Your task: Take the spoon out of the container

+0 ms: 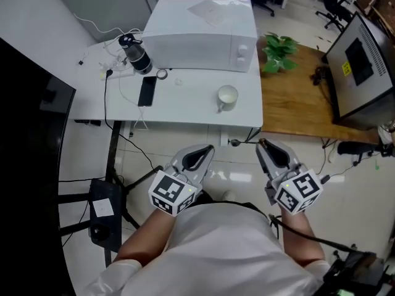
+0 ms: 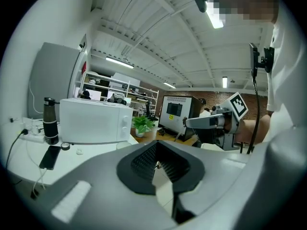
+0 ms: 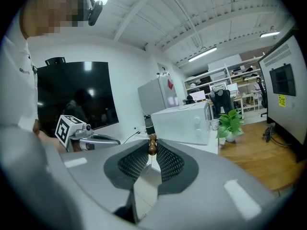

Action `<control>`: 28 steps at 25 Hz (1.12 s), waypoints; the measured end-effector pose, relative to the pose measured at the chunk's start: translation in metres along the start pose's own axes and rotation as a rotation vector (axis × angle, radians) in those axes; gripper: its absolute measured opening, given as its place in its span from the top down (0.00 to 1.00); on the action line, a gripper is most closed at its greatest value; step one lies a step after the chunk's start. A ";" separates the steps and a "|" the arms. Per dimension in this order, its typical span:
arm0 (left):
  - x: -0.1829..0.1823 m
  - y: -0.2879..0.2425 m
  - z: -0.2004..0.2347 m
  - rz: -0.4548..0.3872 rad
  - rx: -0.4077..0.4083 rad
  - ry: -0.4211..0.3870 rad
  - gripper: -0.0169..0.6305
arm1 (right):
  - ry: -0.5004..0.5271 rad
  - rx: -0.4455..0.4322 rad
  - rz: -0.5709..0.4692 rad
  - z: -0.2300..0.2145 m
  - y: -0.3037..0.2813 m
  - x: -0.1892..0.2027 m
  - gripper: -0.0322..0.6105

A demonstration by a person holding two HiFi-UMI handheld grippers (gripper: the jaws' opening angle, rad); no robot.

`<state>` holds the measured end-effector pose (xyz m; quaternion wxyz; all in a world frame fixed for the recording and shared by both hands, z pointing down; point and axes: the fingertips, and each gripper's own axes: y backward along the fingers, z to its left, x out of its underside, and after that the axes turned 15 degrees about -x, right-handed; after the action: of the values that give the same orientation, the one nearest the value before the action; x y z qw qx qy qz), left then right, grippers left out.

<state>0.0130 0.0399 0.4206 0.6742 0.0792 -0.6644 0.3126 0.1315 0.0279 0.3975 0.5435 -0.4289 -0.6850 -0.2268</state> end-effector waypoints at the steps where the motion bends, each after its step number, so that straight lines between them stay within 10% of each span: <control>1: 0.001 0.007 -0.006 -0.004 -0.009 -0.008 0.97 | 0.003 -0.009 0.004 0.005 0.005 0.002 0.86; 28: 0.026 0.068 0.014 0.058 0.105 -0.005 0.97 | -0.056 0.077 0.011 0.073 -0.006 0.029 0.86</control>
<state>-0.0365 0.0950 0.4256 0.6580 0.0959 -0.6508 0.3664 0.0850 0.0910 0.4032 0.5415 -0.4177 -0.7057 -0.1851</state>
